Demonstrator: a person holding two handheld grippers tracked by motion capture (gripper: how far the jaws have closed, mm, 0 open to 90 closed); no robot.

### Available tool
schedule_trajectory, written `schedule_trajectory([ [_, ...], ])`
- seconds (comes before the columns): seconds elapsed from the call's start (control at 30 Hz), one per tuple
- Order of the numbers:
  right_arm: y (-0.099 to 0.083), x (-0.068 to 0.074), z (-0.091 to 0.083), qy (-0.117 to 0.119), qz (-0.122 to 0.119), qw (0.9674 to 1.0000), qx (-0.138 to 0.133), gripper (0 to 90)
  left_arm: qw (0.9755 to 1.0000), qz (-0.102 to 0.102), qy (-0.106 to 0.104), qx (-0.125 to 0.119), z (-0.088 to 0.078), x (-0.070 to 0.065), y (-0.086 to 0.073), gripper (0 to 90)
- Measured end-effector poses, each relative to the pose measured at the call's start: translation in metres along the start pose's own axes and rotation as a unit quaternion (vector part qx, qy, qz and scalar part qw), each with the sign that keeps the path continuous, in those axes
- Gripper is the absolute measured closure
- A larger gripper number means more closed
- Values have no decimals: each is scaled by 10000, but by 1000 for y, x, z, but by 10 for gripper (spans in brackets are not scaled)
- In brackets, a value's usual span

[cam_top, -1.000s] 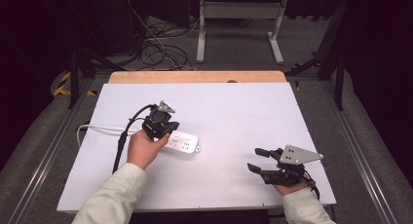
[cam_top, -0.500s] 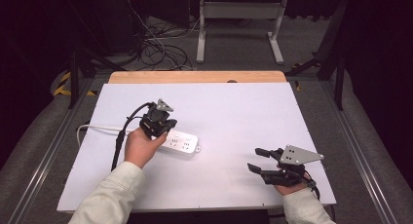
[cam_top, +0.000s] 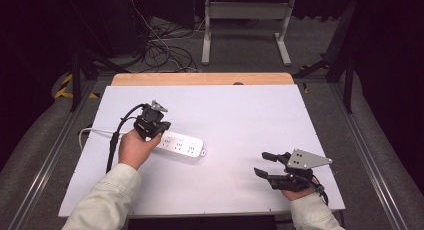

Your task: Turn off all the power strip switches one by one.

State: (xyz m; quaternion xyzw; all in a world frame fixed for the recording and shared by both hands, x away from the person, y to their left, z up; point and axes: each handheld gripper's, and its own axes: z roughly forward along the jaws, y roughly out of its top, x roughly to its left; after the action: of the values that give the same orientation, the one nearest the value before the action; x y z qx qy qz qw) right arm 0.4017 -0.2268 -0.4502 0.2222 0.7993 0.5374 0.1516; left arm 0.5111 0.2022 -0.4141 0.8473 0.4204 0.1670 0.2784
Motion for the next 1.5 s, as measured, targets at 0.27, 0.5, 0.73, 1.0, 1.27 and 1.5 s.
schedule_trajectory([
  [0.27, 0, 0, 0, -8, -9, 10000, 14, 411, 9998, -16, -161, 149, 10, 1, -3, 900],
  [0.5, 0, -1, 0, -11, -1, 10000, 24, 411, 9989, 38, -245, 389, 20, 0, -3, 900],
  [0.73, 0, -1, 0, -12, -1, 10000, 27, 411, 9984, 23, -275, 486, 25, 0, -5, 900],
  [1.0, 0, -1, 0, -8, -5, 10000, 28, 411, 9980, 22, -253, 578, 25, -1, -5, 900],
  [1.27, 0, 0, 1, -13, -10, 10000, 40, 411, 9982, -39, -214, 564, 26, -2, -7, 900],
  [1.5, 0, 0, 1, 11, -25, 10000, 42, 411, 9985, 72, -28, 534, 26, -8, -8, 900],
])
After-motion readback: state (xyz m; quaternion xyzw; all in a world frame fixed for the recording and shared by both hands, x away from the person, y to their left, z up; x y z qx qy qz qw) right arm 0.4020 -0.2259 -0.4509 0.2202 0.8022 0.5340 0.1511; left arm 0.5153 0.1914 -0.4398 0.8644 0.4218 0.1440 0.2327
